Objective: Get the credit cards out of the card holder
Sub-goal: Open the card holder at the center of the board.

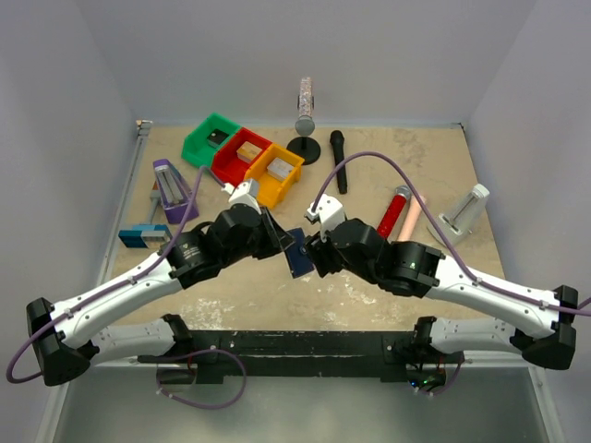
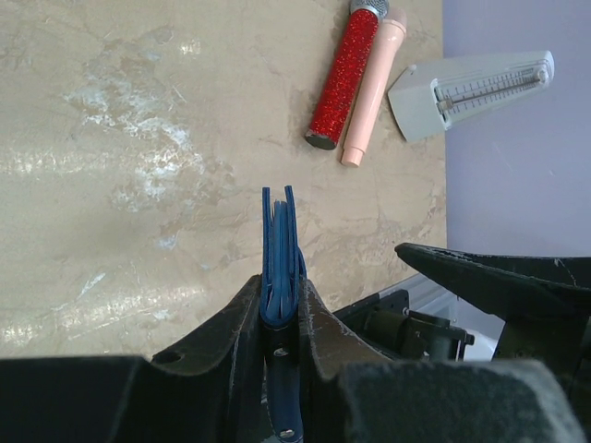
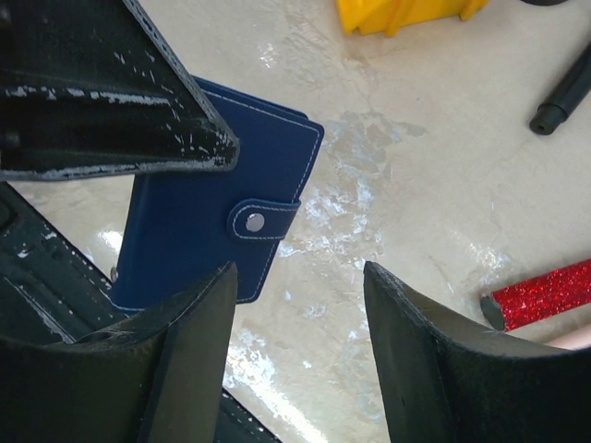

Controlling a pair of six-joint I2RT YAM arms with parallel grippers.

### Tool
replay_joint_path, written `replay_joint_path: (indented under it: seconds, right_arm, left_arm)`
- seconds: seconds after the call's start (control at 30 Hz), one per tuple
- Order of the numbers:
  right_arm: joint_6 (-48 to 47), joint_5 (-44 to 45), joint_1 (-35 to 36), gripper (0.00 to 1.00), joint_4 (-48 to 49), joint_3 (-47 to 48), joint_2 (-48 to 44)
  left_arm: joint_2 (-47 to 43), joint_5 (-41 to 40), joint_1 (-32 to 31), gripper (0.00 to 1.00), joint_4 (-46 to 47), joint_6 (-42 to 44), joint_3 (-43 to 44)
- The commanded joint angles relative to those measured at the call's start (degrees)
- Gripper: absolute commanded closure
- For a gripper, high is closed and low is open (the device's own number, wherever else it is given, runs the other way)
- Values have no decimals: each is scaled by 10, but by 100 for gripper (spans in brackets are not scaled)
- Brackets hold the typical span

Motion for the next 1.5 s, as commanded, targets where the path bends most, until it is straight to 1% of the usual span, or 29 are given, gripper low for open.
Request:
replay_joint_path:
  seconds: [0.0,0.13,0.33,0.77,1.3,1.47]
  right_arm:
    - [4,22,7,40,31,38,13]
    - [5,22,10,44,30,51,28]
    - [15,26,14,48,19,66,52]
    - [56,43,22,49,-14,88,93]
    - [103,73,25,54,-97,138,158]
    - [110,77,25,58,-121,151,177]
  left_arm:
    - [-2,-19,-10,100,-2,-20,31]
    - [-3,-19,-13,100,-3,-26,31]
    - [-5,-20,-14,100,-6,-36,31]
    - [-4,-31,-20,100,-10,-58,37]
    - [-21,-41,-25,100,4,-68,22]
    - [-27,-41,-26,100,7,-69,18]
